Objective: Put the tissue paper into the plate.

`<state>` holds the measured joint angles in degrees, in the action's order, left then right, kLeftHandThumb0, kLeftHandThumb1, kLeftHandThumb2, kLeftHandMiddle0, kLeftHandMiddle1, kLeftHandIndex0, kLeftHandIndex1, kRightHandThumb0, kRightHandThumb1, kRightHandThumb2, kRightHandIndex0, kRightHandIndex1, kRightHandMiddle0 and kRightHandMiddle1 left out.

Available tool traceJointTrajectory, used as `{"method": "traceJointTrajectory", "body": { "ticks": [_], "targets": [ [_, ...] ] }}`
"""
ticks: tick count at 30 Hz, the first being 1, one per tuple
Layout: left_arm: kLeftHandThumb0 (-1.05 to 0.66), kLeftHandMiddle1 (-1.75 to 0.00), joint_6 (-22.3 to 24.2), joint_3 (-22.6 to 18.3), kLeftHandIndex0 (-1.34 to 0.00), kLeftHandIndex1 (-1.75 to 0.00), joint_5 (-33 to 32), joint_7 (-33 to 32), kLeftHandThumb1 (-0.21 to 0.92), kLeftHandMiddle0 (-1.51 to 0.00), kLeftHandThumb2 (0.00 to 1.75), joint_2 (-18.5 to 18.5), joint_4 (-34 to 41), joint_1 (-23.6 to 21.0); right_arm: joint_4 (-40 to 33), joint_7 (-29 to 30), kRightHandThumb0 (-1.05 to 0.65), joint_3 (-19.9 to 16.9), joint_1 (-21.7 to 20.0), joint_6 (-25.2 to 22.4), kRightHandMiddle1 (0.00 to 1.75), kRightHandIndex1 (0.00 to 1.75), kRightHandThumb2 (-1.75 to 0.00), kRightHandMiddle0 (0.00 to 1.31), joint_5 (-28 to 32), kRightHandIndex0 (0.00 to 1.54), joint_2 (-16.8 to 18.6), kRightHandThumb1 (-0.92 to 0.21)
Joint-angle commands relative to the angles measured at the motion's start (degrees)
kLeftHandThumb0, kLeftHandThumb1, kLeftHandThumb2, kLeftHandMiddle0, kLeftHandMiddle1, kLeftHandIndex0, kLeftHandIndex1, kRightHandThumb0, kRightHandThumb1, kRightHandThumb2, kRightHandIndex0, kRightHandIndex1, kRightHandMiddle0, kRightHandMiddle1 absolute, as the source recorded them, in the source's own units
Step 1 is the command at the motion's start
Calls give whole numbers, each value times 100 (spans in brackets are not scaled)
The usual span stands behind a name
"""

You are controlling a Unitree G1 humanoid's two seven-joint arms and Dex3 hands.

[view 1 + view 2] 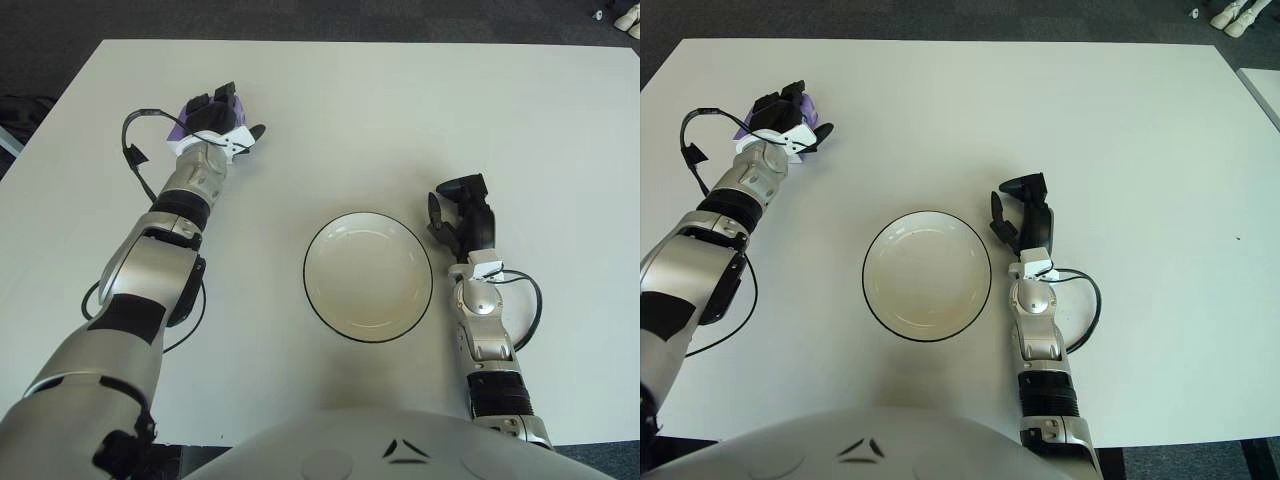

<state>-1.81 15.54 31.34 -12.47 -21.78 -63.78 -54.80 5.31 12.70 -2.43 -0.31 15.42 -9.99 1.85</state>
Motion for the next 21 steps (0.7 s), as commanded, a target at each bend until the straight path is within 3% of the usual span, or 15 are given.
{"method": "traceJointTrajectory", "body": {
  "ticks": [1,8,21],
  "targets": [
    [-105,-66,-24,-10,0,-27,-195,172,92,0,73,172,-90,623,380,-12,-35,-31,420,-362,175,116,-63,23,86,56,42,-85],
    [-104,-69,-91,-15,0,-37,-248,59,92,0,68,239,60,816,324,-21,-35,-35,440,-390,175,115,-63,23,95,56,55,-85],
    [-105,-76,-167,123,0,-34,-168,-170,92,0,62,364,66,1090,236,-66,-35,-20,503,-376,175,114,-62,23,104,53,42,-86]
  ]
}}
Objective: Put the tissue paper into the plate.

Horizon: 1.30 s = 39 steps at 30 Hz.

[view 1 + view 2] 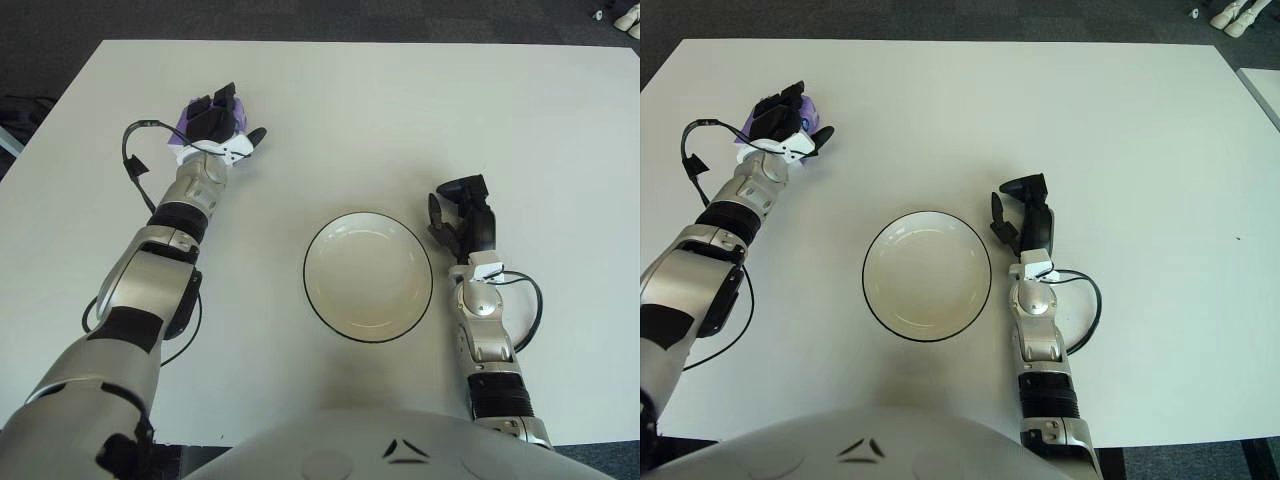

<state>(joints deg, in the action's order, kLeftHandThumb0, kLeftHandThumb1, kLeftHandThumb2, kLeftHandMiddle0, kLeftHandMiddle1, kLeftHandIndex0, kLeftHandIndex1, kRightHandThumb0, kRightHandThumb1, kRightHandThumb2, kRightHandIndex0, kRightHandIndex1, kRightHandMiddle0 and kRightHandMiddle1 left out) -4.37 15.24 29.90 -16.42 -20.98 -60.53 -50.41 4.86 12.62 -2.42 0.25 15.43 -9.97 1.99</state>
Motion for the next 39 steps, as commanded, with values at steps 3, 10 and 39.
{"method": "traceJointTrajectory", "body": {
  "ticks": [3,10,39],
  "targets": [
    [-104,-77,34,202,0,-35,-1,109,92,0,62,333,-208,806,251,-62,-35,-17,470,-382,175,114,-61,22,103,53,33,-86],
    [-101,-69,15,277,0,-38,-4,-68,92,0,60,406,337,1322,163,-35,-35,-8,508,-456,175,114,-62,23,97,54,75,-85],
    [-101,-62,26,413,0,-36,154,-421,92,0,44,430,1913,2761,168,-64,-35,-8,530,-434,175,114,-62,23,105,54,76,-86]
  ]
}}
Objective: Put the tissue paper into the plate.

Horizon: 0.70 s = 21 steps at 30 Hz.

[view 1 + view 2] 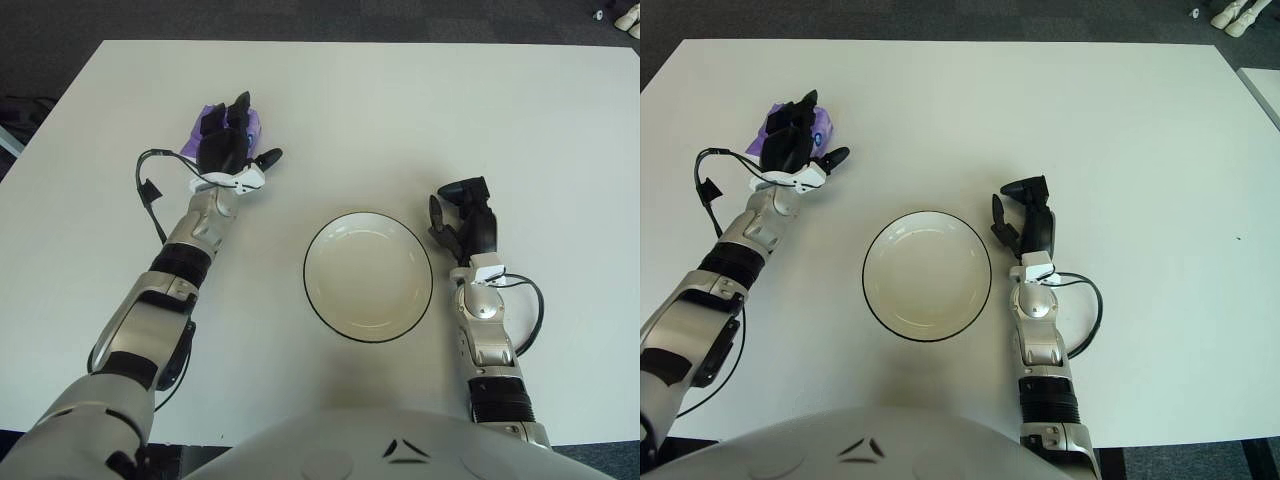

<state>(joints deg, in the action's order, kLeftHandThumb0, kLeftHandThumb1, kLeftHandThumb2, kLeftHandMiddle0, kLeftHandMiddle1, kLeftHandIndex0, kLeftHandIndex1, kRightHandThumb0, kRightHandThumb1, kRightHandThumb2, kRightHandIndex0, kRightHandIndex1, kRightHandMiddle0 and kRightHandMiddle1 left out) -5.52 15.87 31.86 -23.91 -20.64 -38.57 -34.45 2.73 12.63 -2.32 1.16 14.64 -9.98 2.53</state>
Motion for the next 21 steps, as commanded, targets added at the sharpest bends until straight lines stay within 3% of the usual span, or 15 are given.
{"method": "traceJointTrajectory", "body": {
  "ticks": [1,11,17,20,21],
  "targets": [
    [-101,-62,125,343,0,-37,-33,297,92,0,43,397,-213,1240,373,-59,-35,-18,442,-358,175,114,-62,23,105,54,28,-86],
    [-97,-77,73,326,0,-57,18,55,88,0,34,417,227,1645,381,-36,-35,-23,432,-366,175,114,-63,23,98,54,45,-85],
    [-96,-97,107,304,0,-71,47,-44,83,0,36,445,354,1759,372,-40,-36,-15,450,-338,175,114,-65,24,85,54,35,-83],
    [-95,-124,168,274,0,-100,70,-166,73,0,47,510,417,1829,391,-35,-36,-17,444,-317,175,114,-65,24,83,54,32,-83],
    [-95,-137,185,266,0,-118,76,-194,68,-1,54,527,429,1843,396,-32,-36,-17,442,-315,175,114,-66,24,82,54,33,-83]
  ]
}}
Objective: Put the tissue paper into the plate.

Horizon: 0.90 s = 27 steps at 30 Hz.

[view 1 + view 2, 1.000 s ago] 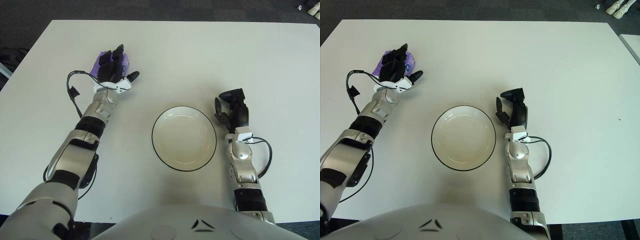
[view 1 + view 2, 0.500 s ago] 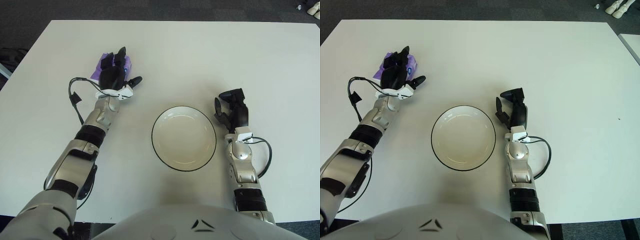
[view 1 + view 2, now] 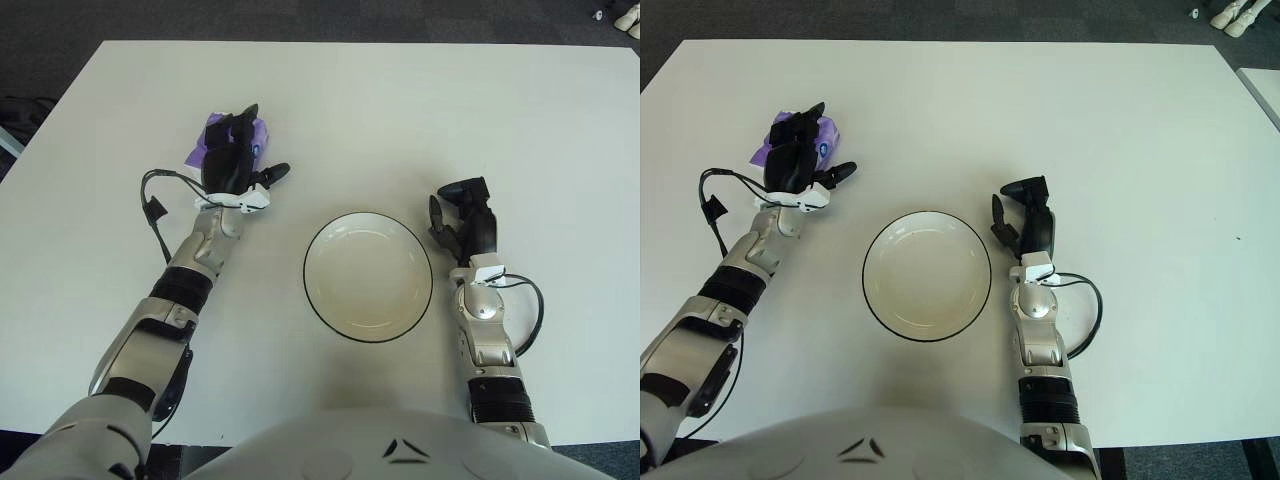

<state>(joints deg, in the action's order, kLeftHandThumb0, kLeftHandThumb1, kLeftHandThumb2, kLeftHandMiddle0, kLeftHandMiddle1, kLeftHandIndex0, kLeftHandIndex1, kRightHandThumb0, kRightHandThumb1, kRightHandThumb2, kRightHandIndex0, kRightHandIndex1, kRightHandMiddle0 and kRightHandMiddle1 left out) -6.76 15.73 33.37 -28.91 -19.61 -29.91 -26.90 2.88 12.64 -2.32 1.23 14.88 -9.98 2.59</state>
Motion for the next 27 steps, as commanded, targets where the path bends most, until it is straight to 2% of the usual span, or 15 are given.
{"method": "traceJointTrajectory", "body": {
  "ticks": [1,6,9,10,14,16,21,24,27],
  "targets": [
    [-95,-145,315,278,0,-129,-61,284,65,-2,59,432,-435,1093,376,-29,-36,-15,436,-340,175,114,-66,24,79,54,32,-83],
    [-94,-154,338,263,0,-135,1,208,57,0,68,465,-453,1097,359,-16,-36,-10,444,-342,175,114,-66,24,73,55,45,-83],
    [-91,-162,375,271,0,-159,81,106,52,0,75,490,-543,1042,344,-6,-36,-9,453,-340,175,114,-66,24,71,55,56,-83],
    [-89,-166,384,274,0,-165,105,71,49,-4,78,497,-563,1027,344,-3,-36,-10,453,-339,175,114,-66,24,71,54,58,-83],
    [-85,-172,380,280,-1,-172,181,-49,46,-11,83,515,-603,1011,343,8,-36,-10,449,-350,175,114,-65,24,62,54,65,-83],
    [-78,-174,382,272,-9,-174,211,-118,39,-24,90,543,-625,1004,355,8,-36,-15,442,-343,175,114,-65,24,66,54,64,-84],
    [-67,-174,436,209,-22,-174,209,-238,26,-43,100,652,-635,1017,380,-12,-36,-25,435,-291,175,115,-65,24,89,54,52,-84],
    [-61,-175,487,235,-32,-175,277,-344,23,-58,104,680,-703,986,378,-23,-36,-26,436,-284,175,115,-67,25,93,55,45,-82],
    [-58,-175,491,251,-39,-175,321,-392,21,-67,106,683,-786,948,372,-27,-36,-27,442,-281,175,115,-68,25,90,55,37,-81]
  ]
}}
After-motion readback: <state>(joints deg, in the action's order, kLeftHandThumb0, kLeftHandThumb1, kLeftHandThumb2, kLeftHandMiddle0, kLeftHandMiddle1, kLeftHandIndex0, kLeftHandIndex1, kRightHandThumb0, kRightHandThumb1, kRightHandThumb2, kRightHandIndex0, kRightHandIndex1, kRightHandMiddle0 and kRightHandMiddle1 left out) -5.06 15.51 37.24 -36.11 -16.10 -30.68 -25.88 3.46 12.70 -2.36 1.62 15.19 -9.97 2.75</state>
